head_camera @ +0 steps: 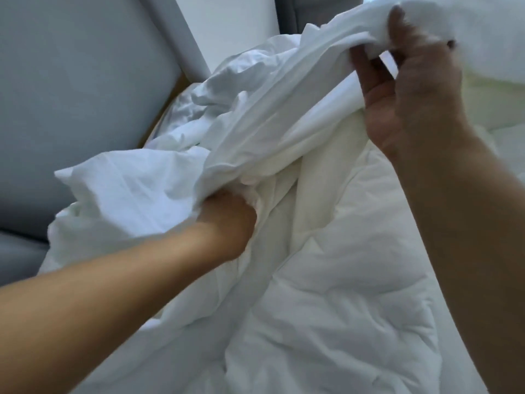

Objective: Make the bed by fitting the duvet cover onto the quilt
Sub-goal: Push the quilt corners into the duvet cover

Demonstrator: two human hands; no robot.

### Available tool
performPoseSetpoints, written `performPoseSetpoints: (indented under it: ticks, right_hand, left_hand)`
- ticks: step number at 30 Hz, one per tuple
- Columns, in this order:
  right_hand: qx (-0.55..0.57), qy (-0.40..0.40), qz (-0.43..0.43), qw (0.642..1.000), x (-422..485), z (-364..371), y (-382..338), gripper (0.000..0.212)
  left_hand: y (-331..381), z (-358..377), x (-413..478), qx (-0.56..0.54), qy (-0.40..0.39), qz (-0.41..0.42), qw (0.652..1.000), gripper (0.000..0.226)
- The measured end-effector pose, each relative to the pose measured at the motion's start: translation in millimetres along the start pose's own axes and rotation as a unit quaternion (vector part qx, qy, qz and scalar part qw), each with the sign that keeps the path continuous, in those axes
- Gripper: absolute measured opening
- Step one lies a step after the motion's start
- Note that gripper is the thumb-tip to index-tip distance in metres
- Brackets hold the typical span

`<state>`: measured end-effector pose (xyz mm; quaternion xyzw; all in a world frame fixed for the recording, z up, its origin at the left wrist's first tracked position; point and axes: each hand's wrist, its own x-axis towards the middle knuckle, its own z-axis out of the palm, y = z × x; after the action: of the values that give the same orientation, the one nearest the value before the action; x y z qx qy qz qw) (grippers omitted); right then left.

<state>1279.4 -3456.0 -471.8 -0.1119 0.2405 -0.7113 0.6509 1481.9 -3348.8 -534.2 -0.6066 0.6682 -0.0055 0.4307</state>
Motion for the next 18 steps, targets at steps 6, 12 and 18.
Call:
performPoseSetpoints:
  ticks: [6,12,18]
  right_hand:
    - [-0.215,0.253,0.0,0.943,-80.4,-47.8,60.8,0.009]
    - [-0.699,-0.258,0.054,0.665,-175.1,-54.7,185.7,0.07]
    - [-0.722,-0.2,-0.022,0.662,-152.3,-33.0,198.9,0.021]
  left_hand:
    - [-78.9,23.9,-58.1,0.129,0.249,0.265,0.923,0.024]
    - [-108.6,25.6,-105.6,0.075,0.405,0.304,0.859,0.053]
    - [-80.8,137.3,-157.8,-0.204,0.441,-0.034,0.873,0.066]
